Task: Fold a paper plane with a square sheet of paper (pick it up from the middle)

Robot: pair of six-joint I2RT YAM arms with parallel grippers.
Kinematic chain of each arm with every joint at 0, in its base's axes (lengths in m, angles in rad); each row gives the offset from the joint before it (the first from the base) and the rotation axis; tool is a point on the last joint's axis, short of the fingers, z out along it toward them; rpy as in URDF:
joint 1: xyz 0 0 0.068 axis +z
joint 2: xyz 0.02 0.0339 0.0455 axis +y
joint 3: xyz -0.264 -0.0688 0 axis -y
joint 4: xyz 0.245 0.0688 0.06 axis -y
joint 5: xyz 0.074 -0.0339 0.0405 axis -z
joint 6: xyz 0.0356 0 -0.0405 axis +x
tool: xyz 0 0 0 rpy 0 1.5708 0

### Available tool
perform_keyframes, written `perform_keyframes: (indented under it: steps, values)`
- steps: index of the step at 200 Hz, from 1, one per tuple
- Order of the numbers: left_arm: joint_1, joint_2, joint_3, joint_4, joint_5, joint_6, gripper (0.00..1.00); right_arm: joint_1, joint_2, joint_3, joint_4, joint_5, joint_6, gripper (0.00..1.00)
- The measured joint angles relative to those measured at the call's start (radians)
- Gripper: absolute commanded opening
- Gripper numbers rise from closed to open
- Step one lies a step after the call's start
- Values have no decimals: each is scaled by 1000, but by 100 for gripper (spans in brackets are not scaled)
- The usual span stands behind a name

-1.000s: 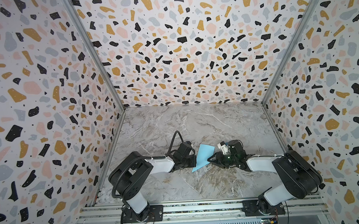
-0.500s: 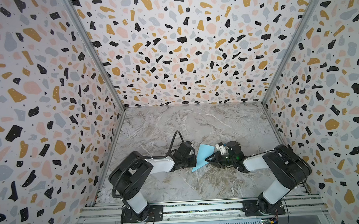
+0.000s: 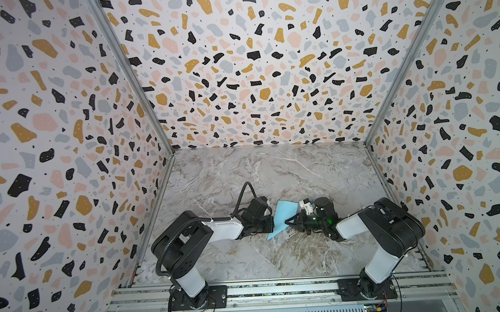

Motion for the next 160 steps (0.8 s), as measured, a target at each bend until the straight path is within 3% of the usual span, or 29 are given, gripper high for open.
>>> perform_keyframes:
  steps: [49,87,160]
  values:
    - [-11,-50,2,17,-23,50,44,1,-18,-16,11,16,11,0]
    - [-71,-145,-56,180,-95,147,65,1,-80,-17,-34,39,14,0]
    - [-152,-157,-239,468,-219,439,67,0,-107,-7,-120,58,26,0]
